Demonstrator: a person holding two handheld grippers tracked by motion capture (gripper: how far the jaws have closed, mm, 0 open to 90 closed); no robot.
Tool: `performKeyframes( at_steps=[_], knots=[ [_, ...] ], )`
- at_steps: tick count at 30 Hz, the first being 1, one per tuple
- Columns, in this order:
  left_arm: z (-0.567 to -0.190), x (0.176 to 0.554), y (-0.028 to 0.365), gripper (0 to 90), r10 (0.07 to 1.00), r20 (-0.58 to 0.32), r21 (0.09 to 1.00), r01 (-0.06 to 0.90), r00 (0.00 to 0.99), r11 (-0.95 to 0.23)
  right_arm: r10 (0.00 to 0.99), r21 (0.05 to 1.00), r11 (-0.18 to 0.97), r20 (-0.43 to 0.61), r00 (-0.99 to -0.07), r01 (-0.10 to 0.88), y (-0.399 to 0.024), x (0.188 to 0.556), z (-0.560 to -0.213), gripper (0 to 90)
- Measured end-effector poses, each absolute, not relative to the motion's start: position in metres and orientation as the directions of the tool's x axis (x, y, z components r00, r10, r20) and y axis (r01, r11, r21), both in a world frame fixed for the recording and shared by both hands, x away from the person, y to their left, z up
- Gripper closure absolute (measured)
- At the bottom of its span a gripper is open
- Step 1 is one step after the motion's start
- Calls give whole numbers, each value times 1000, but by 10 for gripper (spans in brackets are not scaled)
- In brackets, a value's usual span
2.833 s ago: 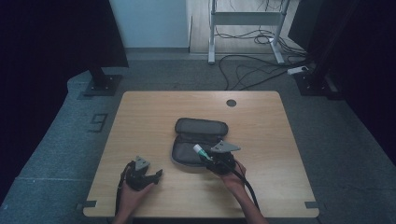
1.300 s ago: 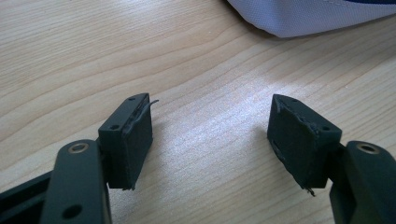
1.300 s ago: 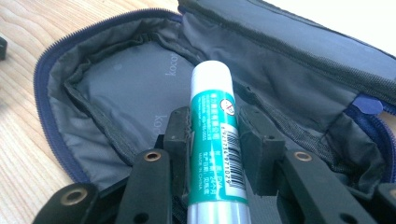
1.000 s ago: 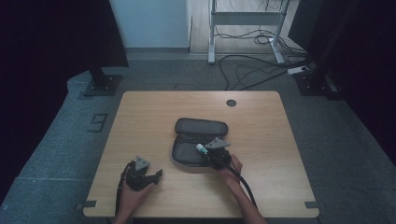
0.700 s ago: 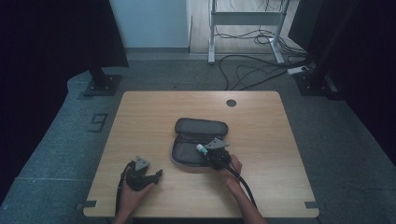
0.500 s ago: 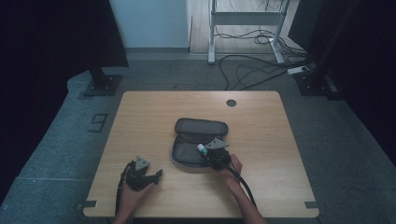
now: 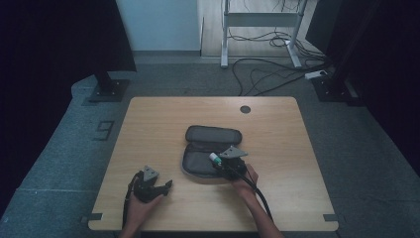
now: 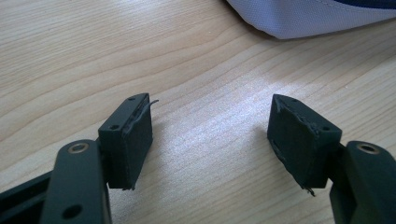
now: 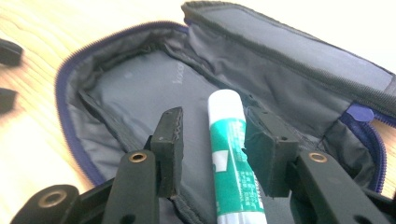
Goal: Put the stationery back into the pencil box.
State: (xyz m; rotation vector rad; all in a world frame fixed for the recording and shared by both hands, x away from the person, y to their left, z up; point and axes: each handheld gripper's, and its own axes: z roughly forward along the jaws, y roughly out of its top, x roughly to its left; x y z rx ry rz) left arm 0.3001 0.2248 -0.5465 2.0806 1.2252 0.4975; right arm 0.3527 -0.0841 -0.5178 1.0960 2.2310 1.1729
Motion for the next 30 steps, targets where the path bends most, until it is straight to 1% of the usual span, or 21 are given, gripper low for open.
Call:
performKeyframes(
  at_steps=[9, 14, 23, 30],
  knots=[
    [-546, 300, 225, 311, 873, -8, 707, 620, 488, -340, 772, 839, 303, 62, -632, 452, -89, 348, -511, 540],
    [-546, 300, 225, 311, 873, -9, 707, 621, 488, -340, 766, 850, 281, 81, -638, 446, -92, 344, -507, 509],
    [-546, 300, 225, 311, 873, -9, 707, 620, 488, -340, 762, 861, 266, 88, -642, 434, -99, 334, -502, 467],
    [-546, 300, 225, 310, 872, -9, 707, 621, 489, -340, 767, 867, 268, 72, -638, 420, -107, 324, -499, 444]
  ],
)
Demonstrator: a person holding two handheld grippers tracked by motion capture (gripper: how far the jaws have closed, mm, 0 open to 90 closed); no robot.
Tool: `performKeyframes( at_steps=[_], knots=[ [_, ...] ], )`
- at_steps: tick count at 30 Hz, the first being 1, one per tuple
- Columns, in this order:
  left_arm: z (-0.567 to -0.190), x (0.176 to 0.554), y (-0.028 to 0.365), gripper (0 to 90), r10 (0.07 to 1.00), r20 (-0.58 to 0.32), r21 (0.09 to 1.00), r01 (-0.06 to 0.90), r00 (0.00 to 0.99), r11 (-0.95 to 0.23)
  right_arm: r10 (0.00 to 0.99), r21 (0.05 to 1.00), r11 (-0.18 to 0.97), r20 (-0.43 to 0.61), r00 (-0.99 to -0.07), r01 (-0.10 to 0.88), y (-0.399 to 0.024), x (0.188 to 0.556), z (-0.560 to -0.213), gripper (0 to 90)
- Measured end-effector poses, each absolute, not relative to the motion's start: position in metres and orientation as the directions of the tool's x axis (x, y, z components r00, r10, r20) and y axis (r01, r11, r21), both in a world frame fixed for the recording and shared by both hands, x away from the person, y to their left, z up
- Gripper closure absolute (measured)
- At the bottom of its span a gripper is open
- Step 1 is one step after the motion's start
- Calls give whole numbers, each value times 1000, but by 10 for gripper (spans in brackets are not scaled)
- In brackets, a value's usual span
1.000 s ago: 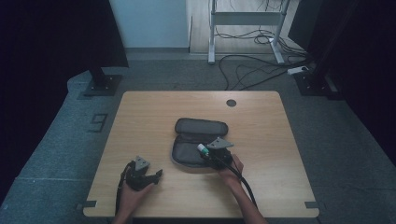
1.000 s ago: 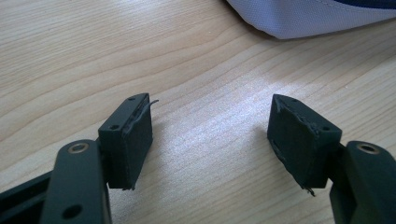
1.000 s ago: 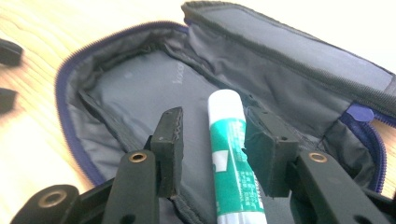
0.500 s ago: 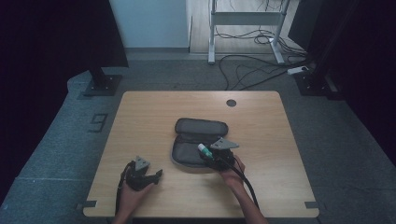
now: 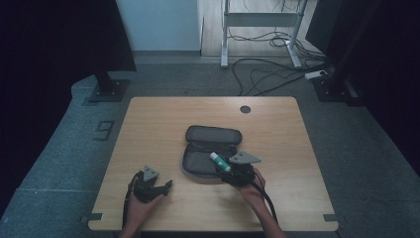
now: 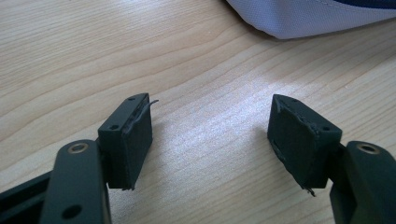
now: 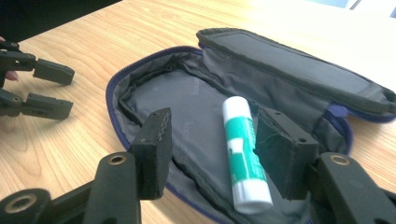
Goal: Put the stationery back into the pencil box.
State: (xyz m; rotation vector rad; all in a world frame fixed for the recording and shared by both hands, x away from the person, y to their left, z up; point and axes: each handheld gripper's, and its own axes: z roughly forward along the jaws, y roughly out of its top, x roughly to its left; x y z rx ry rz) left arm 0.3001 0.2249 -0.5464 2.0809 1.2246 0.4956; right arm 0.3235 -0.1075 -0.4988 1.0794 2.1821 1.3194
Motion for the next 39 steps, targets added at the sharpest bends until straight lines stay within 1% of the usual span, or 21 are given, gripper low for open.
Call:
performKeyframes(
  at_steps=[8, 12, 17, 20, 28, 32, 39],
  knots=[
    [-546, 300, 225, 310, 872, -9, 707, 620, 489, -340, 792, 886, 240, 57, -608, 396, -132, 302, -496, 414],
    [-547, 299, 225, 310, 872, -10, 707, 619, 490, -341, 803, 891, 215, 72, -592, 401, -145, 294, -496, 408],
    [-547, 299, 225, 309, 871, -10, 707, 619, 491, -341, 817, 889, 210, 69, -572, 407, -161, 287, -499, 400],
    [-547, 299, 225, 309, 871, -9, 707, 619, 491, -341, 834, 882, 202, 74, -547, 427, -179, 282, -507, 396],
    [-547, 299, 225, 309, 871, -8, 707, 619, 491, -342, 864, 862, 186, 85, -496, 472, -210, 279, -523, 385],
    [-547, 299, 225, 309, 871, -8, 707, 619, 491, -342, 884, 841, 177, 93, -459, 511, -229, 276, -538, 384],
    [-547, 299, 225, 309, 871, -8, 707, 619, 491, -343, 894, 825, 172, 99, -437, 539, -237, 280, -547, 383]
  ],
)
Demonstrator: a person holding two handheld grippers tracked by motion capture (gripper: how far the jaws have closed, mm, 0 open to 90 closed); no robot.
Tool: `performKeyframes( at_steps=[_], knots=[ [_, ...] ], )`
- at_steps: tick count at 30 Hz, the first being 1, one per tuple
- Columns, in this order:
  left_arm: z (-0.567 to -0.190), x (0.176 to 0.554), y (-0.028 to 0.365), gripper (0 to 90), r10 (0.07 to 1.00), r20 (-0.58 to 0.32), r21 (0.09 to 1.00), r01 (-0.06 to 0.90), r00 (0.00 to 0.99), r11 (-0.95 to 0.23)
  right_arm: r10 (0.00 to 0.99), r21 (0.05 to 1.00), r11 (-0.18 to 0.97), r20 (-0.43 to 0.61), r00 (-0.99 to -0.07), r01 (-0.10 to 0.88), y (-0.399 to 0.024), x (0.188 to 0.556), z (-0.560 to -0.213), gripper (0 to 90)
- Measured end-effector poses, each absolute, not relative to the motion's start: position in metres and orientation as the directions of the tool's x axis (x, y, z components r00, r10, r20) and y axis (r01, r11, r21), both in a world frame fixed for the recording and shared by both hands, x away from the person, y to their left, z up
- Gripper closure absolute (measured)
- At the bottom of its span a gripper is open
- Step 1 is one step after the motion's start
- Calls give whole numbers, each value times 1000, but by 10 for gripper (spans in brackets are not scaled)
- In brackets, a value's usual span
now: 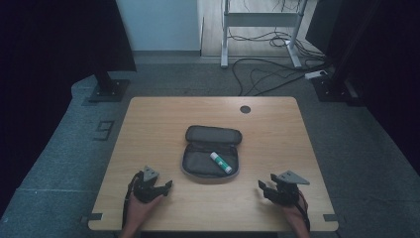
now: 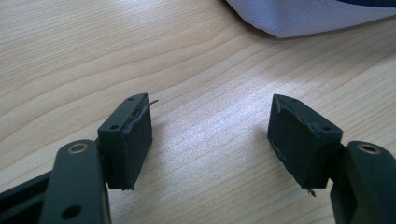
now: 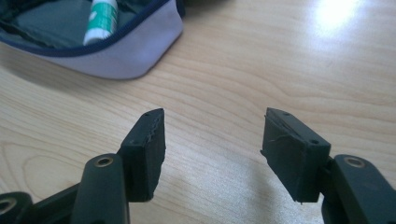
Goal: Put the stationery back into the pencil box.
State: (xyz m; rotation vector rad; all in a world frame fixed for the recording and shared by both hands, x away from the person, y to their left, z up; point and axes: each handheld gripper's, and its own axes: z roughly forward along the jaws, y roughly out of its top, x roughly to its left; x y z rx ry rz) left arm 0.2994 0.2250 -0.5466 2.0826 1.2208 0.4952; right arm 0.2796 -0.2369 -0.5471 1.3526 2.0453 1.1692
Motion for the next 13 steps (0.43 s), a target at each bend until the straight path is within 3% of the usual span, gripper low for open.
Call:
performKeyframes(
  at_steps=[13],
  knots=[
    [-547, 299, 225, 308, 871, -9, 707, 619, 491, -342, 895, 806, 199, 82, -438, 557, -234, 283, -552, 364]
  ],
)
